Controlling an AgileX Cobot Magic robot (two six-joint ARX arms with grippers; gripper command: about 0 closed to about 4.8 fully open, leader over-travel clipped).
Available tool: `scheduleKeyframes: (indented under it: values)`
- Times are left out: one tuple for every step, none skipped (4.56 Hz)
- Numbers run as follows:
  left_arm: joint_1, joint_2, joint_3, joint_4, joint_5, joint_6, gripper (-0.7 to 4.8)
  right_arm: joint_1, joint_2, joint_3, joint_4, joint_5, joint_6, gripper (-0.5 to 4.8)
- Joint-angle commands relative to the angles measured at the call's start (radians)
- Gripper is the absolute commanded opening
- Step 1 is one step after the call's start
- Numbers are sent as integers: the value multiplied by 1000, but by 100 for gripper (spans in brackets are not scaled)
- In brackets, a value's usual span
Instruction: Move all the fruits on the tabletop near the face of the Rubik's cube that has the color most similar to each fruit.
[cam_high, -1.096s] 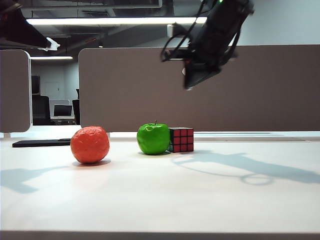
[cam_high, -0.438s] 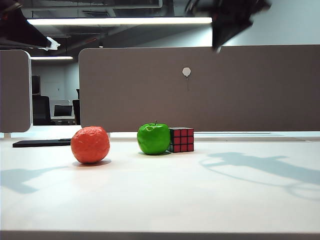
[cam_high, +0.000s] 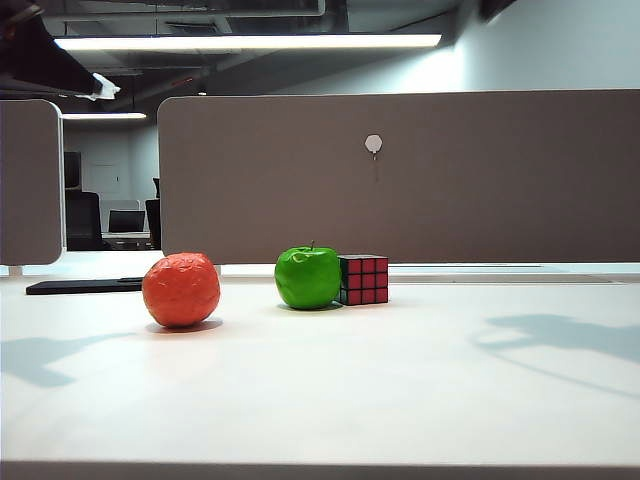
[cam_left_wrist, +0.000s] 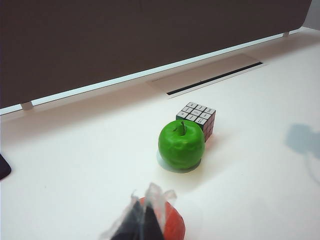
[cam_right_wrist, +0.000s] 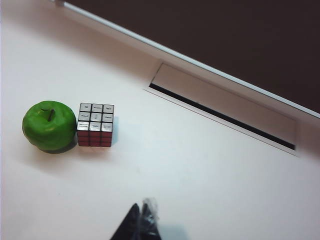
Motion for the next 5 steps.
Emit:
scheduleKeyframes:
  values:
    - [47, -73, 3, 34, 3, -109, -6, -61, -363, -259, 13, 6, 23, -1]
    - [103, -382, 2, -181, -5, -143, -6, -113, -1039, -628, 92, -29, 18, -1]
    - [104, -854, 2, -605, -75, -143, -6, -112, -1199, -761, -13, 9, 19, -1]
    - [102, -923, 12, -758, -84, -213, -6, -108, -1228, -908, 123, -22, 47, -1]
    - [103, -923, 8, -761, -91, -206, -6, -109, -1228, -1117, 438, 127, 46, -1]
